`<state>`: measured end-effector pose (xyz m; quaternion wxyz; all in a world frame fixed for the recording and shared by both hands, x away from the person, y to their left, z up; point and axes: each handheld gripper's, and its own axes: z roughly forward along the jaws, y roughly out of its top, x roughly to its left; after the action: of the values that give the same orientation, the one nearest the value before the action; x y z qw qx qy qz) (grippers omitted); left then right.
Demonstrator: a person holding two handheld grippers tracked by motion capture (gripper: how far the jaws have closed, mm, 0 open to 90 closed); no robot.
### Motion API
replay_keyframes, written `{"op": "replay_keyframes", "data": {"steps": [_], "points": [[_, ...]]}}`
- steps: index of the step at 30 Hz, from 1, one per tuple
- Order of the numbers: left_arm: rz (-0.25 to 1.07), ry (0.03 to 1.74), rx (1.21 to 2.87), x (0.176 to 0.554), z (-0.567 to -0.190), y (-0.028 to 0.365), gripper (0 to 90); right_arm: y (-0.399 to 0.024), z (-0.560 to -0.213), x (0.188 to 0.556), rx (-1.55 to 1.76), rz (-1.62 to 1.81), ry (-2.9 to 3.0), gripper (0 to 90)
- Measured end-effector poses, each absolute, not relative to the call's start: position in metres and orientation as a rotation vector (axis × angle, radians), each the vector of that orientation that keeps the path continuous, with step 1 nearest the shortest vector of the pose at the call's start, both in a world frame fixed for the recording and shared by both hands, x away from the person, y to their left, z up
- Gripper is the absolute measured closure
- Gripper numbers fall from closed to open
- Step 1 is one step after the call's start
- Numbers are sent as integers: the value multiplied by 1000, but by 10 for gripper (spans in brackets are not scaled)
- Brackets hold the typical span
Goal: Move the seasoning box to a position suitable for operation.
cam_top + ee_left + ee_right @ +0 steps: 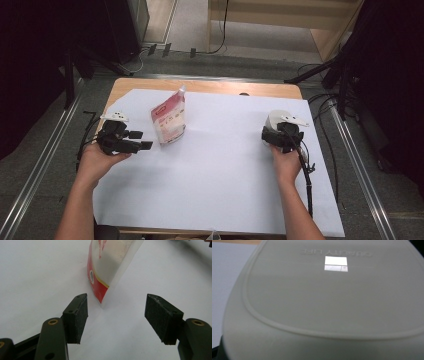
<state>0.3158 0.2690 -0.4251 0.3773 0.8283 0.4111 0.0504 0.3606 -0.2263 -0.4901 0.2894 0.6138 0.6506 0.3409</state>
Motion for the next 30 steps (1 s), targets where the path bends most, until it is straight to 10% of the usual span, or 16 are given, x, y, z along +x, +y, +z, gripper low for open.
{"op": "replay_keyframes", "data": {"steps": [30], "points": [[49,943,2177,297,-407,265,400,-235,-447,320,1437,1156,2009,150]]}}
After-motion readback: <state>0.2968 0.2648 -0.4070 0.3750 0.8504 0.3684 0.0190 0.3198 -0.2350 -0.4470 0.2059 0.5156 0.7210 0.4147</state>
